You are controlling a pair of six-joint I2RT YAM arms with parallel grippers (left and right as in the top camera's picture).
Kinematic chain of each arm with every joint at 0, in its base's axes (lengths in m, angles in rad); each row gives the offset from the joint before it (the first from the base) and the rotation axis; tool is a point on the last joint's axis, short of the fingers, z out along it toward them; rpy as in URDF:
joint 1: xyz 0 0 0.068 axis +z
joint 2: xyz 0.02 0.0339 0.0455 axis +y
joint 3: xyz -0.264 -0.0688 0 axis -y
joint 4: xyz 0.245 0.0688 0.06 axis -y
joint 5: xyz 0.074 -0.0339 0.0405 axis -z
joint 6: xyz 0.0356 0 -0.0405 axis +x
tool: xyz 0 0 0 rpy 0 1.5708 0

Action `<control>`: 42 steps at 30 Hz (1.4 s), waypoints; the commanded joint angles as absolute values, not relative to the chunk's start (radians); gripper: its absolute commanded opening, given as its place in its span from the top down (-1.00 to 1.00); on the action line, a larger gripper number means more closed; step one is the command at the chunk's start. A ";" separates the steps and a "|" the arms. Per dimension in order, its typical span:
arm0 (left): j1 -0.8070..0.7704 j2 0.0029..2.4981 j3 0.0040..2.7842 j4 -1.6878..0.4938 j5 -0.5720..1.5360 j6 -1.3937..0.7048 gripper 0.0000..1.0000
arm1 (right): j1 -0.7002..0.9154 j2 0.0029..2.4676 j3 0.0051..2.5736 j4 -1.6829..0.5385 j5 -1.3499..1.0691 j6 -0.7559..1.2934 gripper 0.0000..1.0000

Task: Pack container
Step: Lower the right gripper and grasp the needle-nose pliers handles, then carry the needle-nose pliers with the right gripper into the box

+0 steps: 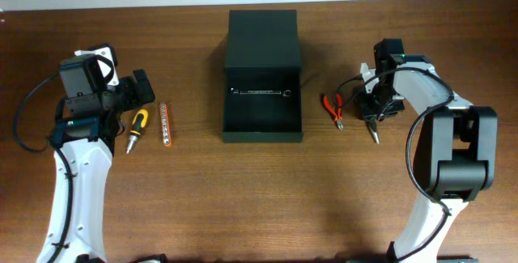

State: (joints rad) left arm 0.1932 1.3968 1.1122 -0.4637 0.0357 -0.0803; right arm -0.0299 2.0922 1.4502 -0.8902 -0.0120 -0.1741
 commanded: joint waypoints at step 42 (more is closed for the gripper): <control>0.199 1.400 1.132 -0.461 0.029 -0.090 -0.99 | 0.082 2.137 2.263 -1.351 -0.034 -0.142 0.89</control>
State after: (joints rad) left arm 0.1932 1.3972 1.1122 -0.4637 0.0330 -0.0803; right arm 0.0296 2.1483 2.1536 -1.3289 -0.0196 -0.1528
